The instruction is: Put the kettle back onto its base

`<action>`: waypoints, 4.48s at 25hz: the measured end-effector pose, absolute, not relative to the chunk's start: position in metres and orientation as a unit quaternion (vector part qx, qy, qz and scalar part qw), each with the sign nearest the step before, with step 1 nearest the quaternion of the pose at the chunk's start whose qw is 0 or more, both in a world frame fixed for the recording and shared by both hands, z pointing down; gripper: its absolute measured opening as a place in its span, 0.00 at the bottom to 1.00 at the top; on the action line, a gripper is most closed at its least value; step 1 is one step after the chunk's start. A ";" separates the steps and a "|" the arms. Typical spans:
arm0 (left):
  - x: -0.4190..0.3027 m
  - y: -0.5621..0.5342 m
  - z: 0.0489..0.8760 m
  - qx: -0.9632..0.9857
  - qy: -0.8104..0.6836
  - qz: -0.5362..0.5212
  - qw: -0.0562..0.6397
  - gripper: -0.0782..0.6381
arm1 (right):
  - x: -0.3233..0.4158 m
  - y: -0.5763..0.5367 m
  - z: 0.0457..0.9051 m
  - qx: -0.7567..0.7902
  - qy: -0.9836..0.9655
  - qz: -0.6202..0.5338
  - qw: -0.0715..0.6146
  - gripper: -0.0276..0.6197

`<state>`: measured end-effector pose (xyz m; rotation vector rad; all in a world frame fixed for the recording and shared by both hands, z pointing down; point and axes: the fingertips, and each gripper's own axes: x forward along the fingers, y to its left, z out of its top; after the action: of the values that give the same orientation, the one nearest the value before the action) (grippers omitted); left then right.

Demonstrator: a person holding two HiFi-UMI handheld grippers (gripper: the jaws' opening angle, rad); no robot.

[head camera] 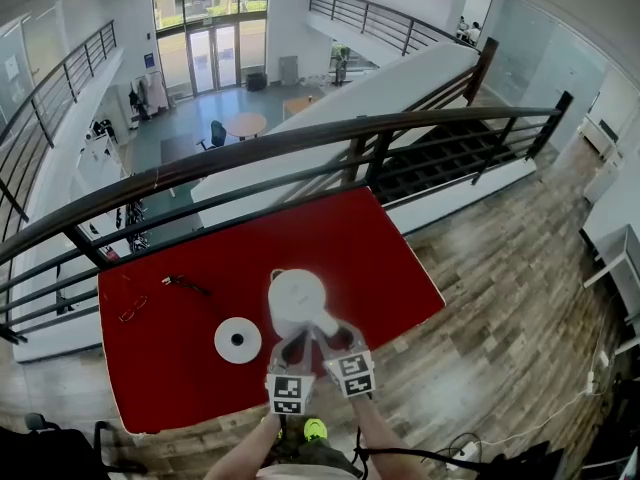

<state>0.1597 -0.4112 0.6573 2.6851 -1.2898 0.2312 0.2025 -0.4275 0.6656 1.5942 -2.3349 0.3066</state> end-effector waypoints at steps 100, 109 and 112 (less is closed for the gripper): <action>-0.082 -0.401 0.625 0.814 -0.575 0.063 0.061 0.12 | 0.003 -0.438 0.616 0.428 -0.902 0.023 0.054 0.26; -0.072 -0.390 0.626 0.815 -0.571 0.067 0.067 0.12 | 0.005 -0.424 0.622 0.375 -0.922 0.012 0.091 0.26; -0.072 -0.385 0.627 0.812 -0.575 0.070 0.069 0.12 | 0.011 -0.419 0.628 0.364 -0.926 0.017 0.101 0.26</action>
<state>-0.0718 -0.3848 0.6266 2.4454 -1.7329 0.2095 0.0112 -0.4190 0.6278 1.0744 -2.7348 0.0511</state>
